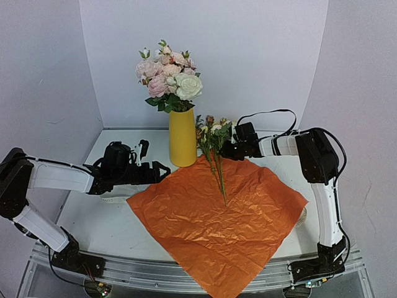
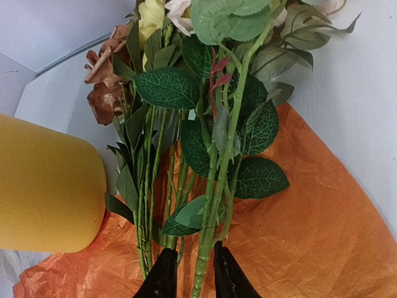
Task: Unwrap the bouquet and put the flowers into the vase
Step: Pick up the fake flower from the wrapping paper.
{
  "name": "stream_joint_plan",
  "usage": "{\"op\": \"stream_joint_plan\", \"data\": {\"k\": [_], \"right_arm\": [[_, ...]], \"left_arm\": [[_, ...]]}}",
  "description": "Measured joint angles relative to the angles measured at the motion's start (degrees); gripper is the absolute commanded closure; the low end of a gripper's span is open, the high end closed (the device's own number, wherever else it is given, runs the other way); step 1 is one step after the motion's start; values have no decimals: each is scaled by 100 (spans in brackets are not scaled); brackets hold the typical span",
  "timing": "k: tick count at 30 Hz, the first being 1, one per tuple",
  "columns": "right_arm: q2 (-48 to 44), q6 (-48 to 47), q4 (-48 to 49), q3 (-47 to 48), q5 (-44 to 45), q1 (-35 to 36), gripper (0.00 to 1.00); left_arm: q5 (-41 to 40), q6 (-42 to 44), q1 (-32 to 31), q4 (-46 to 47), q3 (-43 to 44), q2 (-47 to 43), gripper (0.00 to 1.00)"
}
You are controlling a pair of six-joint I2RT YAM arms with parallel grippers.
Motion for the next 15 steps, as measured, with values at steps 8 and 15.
{"op": "stream_joint_plan", "data": {"k": [8,15], "right_arm": [[22,33,-87,-127,-116,0,78],[22,39,-116,-223,-201,0,80]], "left_arm": [[4,-20,0,46,-44,0,10],[13,-22,0,101,-52,-2,10]]}}
